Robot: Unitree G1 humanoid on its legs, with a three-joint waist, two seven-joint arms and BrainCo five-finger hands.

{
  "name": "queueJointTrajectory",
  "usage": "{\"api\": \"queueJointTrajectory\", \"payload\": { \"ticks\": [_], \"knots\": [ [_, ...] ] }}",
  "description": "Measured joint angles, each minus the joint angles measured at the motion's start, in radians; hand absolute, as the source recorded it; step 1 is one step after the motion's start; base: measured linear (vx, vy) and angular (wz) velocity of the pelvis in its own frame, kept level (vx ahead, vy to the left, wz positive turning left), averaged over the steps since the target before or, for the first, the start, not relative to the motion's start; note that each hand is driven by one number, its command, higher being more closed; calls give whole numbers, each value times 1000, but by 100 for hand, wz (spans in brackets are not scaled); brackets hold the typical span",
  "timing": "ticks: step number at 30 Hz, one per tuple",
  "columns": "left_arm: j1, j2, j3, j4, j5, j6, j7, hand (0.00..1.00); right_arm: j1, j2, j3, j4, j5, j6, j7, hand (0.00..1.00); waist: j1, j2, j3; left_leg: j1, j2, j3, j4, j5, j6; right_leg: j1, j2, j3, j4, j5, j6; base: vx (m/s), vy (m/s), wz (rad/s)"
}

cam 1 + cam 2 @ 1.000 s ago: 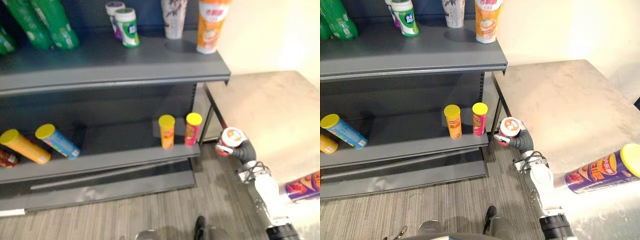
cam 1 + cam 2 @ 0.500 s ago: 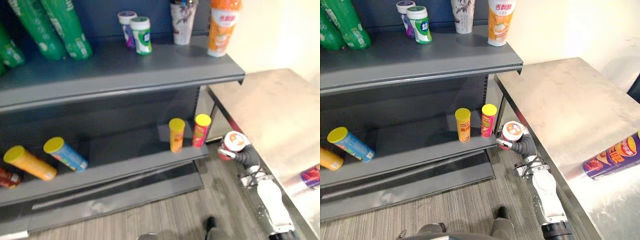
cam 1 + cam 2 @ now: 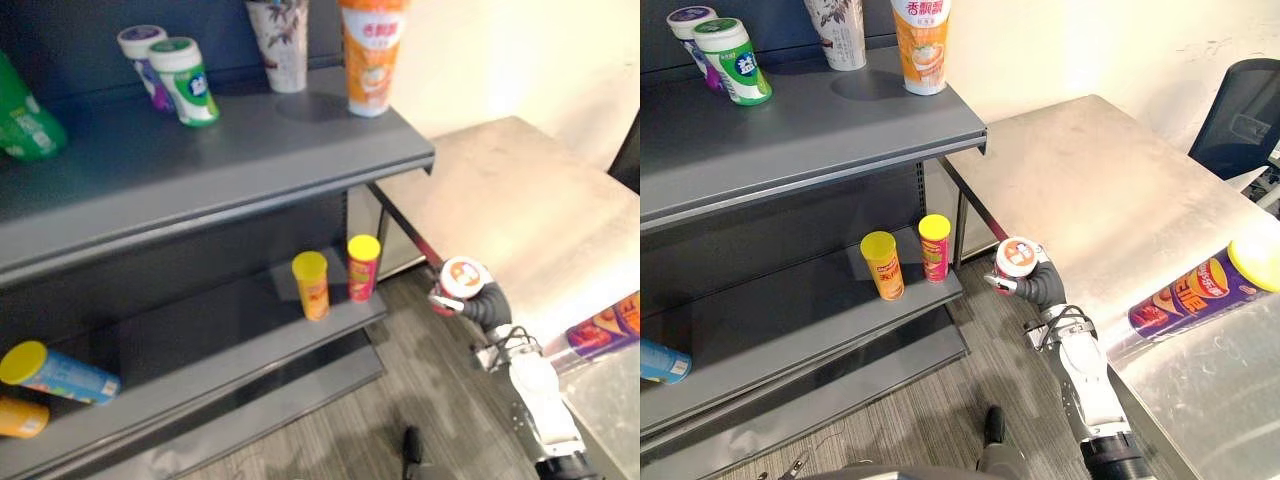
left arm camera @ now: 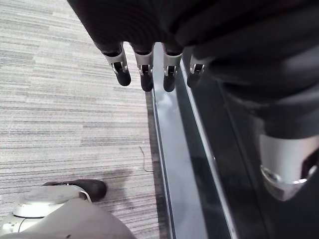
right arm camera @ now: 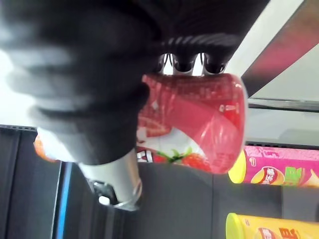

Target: Put the gum and the chips on the shelf.

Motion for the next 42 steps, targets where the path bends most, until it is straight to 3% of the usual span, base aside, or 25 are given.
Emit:
{"api": "queueJointTrajectory", "payload": {
  "ticks": [8,13,16,20,24,28,31,38,42],
  "knots": [
    [-3,0,8,-1,8,-2,-5,0,-54,-14,71,0,2,47,121,100,25,-3,-3,-1,25,-1,-18,16,-27,2,16,-68,-3,-15,-4,-57,-50,-2],
    [-32,-6,6,-2,7,-5,-9,0,-147,-28,191,0,25,112,184,100,30,-3,-5,0,37,-13,-37,41,-37,1,28,-95,-3,-7,-14,23,-31,8],
    [-42,-14,-4,-2,7,-7,-14,0,-214,-27,258,0,38,122,199,100,38,-3,-6,-2,36,-29,-40,45,-36,2,27,-111,-4,1,-23,47,4,12],
    [-52,-16,-5,0,6,-13,-25,0,-311,-3,371,15,40,154,221,100,70,-8,-10,-3,34,-41,-43,48,-32,8,24,-126,-4,6,-25,20,7,9],
    [-61,-21,-10,1,-2,-14,-24,0,-379,67,505,79,41,190,218,100,90,-19,-18,-19,28,-80,-44,57,-30,18,16,-165,-4,5,-25,-6,-4,26],
    [-60,-20,-9,1,-2,-14,-22,0,-398,128,609,112,47,198,213,100,118,-31,-26,-35,25,-103,-44,66,-28,19,10,-188,-4,4,-25,-19,-8,20],
    [-59,-22,-8,1,-2,-14,-13,0,-402,168,660,113,84,212,175,100,137,-32,-27,-38,26,-123,-46,74,-29,29,9,-212,-4,-7,-30,-15,-16,18],
    [-55,-33,-5,1,-2,-14,12,0,-452,239,763,136,192,235,120,100,138,-30,-26,-60,34,-148,-53,78,-31,34,11,-264,-4,-24,-37,-19,-13,8],
    [-55,-32,-10,1,-6,-13,18,0,-500,292,816,132,237,275,97,100,138,-27,-29,-54,41,-173,-52,89,-42,45,19,-288,-4,-24,-41,37,-3,11]
  ]
}}
